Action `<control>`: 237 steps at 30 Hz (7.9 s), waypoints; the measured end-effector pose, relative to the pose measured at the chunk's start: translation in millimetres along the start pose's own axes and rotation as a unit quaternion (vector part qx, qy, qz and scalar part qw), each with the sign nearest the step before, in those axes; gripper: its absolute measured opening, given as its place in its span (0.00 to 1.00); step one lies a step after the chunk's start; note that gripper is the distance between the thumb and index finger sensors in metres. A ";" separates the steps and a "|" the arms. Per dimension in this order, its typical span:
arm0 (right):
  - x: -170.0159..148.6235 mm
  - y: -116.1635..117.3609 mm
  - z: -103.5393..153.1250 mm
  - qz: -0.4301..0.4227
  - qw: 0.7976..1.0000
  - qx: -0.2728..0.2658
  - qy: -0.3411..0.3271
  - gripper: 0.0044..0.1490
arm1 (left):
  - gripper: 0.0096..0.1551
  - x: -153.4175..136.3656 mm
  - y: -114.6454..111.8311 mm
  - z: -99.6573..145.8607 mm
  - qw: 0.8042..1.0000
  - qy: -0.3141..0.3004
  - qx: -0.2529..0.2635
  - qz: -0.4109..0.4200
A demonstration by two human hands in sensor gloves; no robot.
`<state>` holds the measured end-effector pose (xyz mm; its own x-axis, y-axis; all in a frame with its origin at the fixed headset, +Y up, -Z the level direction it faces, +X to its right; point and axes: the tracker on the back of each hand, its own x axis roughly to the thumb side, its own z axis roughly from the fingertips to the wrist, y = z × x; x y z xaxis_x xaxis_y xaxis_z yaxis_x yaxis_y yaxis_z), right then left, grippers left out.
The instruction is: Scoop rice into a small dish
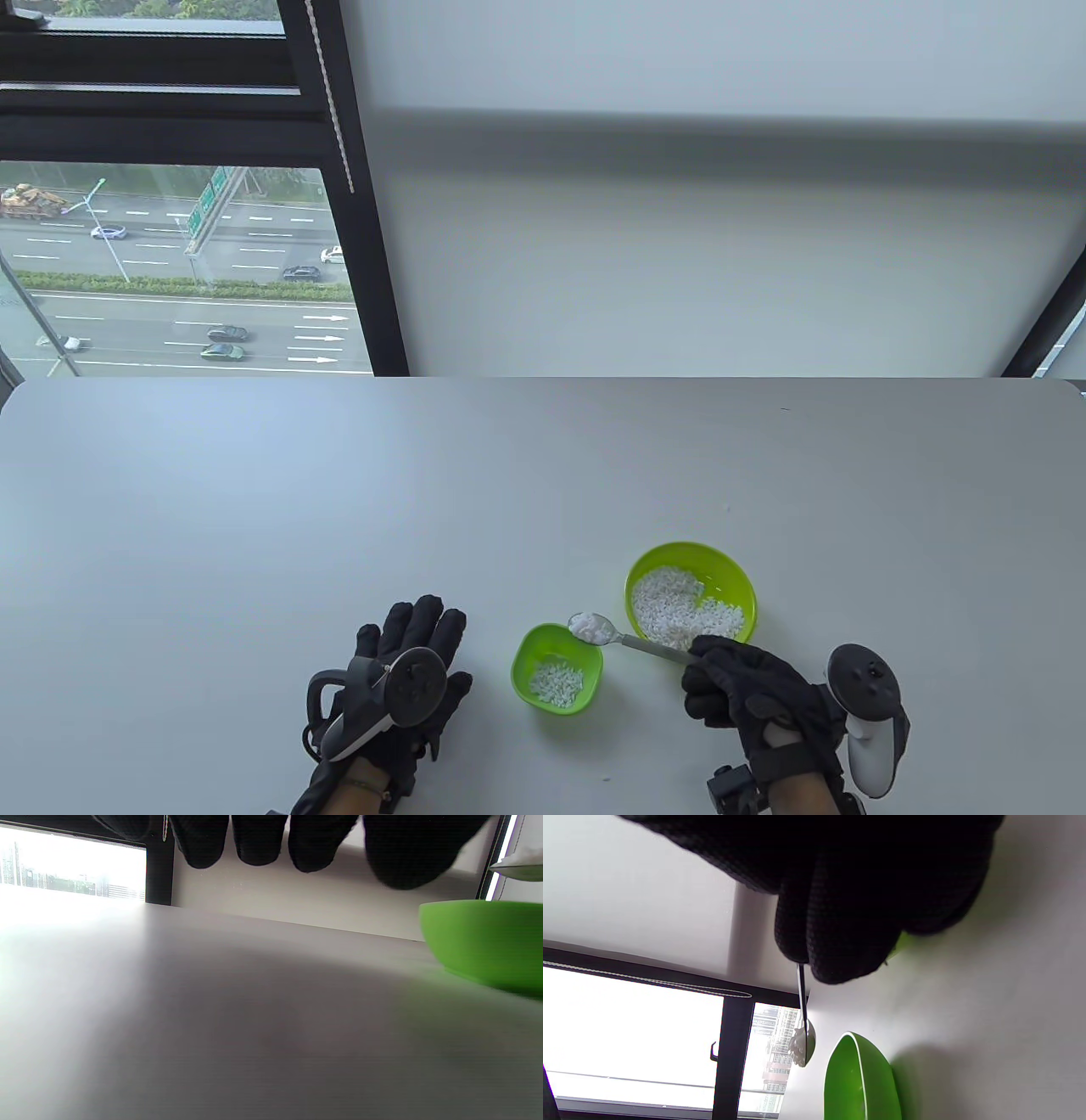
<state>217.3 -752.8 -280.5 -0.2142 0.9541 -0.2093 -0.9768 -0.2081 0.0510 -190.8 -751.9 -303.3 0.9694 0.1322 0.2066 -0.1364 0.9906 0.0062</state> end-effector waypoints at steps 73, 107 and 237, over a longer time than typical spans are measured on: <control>-37.3 -58.9 -3.3 -0.052 0.976 -0.195 0.077 0.27 | 0.44 -1.7 0.1 0.4 1.000 0.004 -0.001 0.003; -14.5 -32.7 0.0 -0.057 0.994 -0.094 0.019 0.27 | 0.44 -2.2 0.0 0.4 1.000 0.004 -0.001 0.003; -11.0 -32.7 -1.0 -0.074 0.997 -0.038 0.002 0.28 | 0.44 -0.6 -1.3 0.4 1.000 0.000 -0.004 -0.004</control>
<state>251.6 -756.7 -280.9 -0.0669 0.9749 -0.2125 -0.9953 -0.0801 -0.0541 -191.3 -753.3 -303.0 0.9707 0.1239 0.2060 -0.1267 0.9919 0.0007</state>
